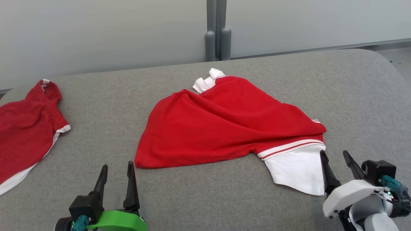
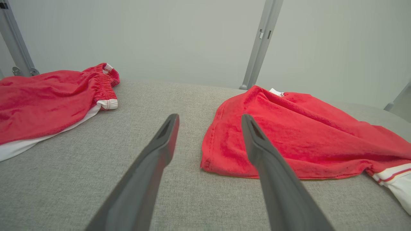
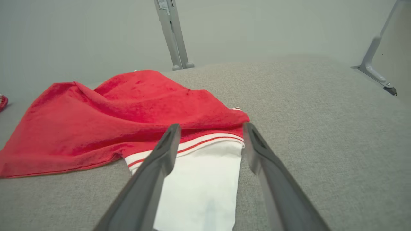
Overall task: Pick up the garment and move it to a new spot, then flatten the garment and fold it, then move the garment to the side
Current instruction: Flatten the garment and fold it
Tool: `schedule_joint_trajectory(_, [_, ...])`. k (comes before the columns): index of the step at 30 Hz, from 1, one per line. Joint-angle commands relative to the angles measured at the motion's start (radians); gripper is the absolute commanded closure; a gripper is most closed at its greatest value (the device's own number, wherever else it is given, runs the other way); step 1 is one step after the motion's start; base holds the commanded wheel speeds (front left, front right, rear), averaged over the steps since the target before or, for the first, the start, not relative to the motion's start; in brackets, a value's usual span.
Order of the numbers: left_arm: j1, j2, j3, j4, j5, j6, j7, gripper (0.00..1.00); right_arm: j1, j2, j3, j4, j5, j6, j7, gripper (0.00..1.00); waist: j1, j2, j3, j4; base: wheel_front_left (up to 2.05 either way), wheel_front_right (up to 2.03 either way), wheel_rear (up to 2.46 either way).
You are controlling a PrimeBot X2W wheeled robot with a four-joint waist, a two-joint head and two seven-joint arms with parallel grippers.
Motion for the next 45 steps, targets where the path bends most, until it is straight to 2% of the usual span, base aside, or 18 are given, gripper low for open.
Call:
schedule_joint_trajectory(1, [0.007,0.002,-0.006,0.006,0.006,-0.006,0.003,0.00,0.018,-0.003,-0.020,0.014,0.018,-0.001,0.021,0.00,0.0000,0.0100,0.009,-0.001,0.00,0.00,0.00])
schedule_joint_trajectory(6, [-0.009,0.002,-0.013,0.018,0.007,-0.010,0.003,0.00,0.042,-0.002,-0.068,0.065,0.073,-0.001,0.085,0.00,0.0000,0.0100,0.034,-0.005,0.00,0.00,0.00])
schedule_joint_trajectory(10, [-0.023,-0.001,-0.017,0.022,0.008,-0.010,0.001,0.00,0.048,-0.002,-0.069,0.093,0.107,-0.001,0.123,0.00,0.0000,0.0100,0.056,-0.006,0.00,0.00,0.00])
schedule_joint_trajectory(18, [-0.044,-0.007,-0.022,0.034,0.010,-0.015,-0.002,0.00,0.026,-0.002,-0.040,0.130,0.096,-0.001,0.173,0.00,0.0000,0.0100,0.087,-0.001,0.00,0.00,0.00])
schedule_joint_trajectory(31, [-0.065,-0.010,-0.016,0.048,0.010,-0.017,-0.006,0.00,-0.015,0.000,0.022,0.227,0.100,-0.001,0.189,0.00,0.0000,0.0100,0.116,0.028,0.00,0.00,0.00])
schedule_joint_trajectory(32, [-0.065,-0.009,-0.015,0.048,0.010,-0.017,-0.007,0.00,-0.016,0.000,0.022,0.229,0.097,-0.001,0.189,0.20,0.0000,0.0100,0.117,0.028,0.00,0.00,0.00])
schedule_joint_trajectory(33, [-0.065,-0.009,-0.013,0.049,0.010,-0.018,-0.007,0.00,-0.014,0.000,0.022,0.231,0.096,-0.001,0.190,0.51,0.0000,0.0100,0.117,0.028,0.00,0.00,0.00])
schedule_joint_trajectory(35, [-0.065,-0.009,-0.010,0.050,0.009,-0.018,-0.008,0.00,-0.013,0.000,0.024,0.232,0.095,-0.001,0.195,0.71,0.0000,0.0100,0.118,0.026,0.00,0.00,0.00])
schedule_joint_trajectory(36, [-0.065,-0.009,-0.009,0.050,0.009,-0.018,-0.008,0.00,-0.013,0.000,0.025,0.231,0.095,-0.001,0.197,0.87,0.0000,0.0100,0.118,0.025,0.00,0.00,0.00])
schedule_joint_trajectory(37, [-0.065,-0.009,-0.009,0.050,0.009,-0.018,-0.008,0.00,-0.013,0.000,0.025,0.231,0.095,-0.001,0.197,0.87,0.0000,0.0100,0.118,0.025,0.00,0.00,0.00])
schedule_joint_trajectory(38, [-0.066,-0.010,-0.009,0.051,0.008,-0.018,-0.008,0.00,-0.013,0.000,0.024,0.229,0.093,-0.001,0.198,1.00,0.0000,0.0100,0.118,0.023,0.00,0.00,0.00])
schedule_joint_trajectory(45, [-0.069,-0.017,-0.008,0.058,-0.002,-0.028,-0.007,0.00,-0.035,-0.002,0.000,0.175,0.158,-0.001,0.156,1.00,0.0000,0.0100,0.113,0.010,0.00,0.00,0.00])
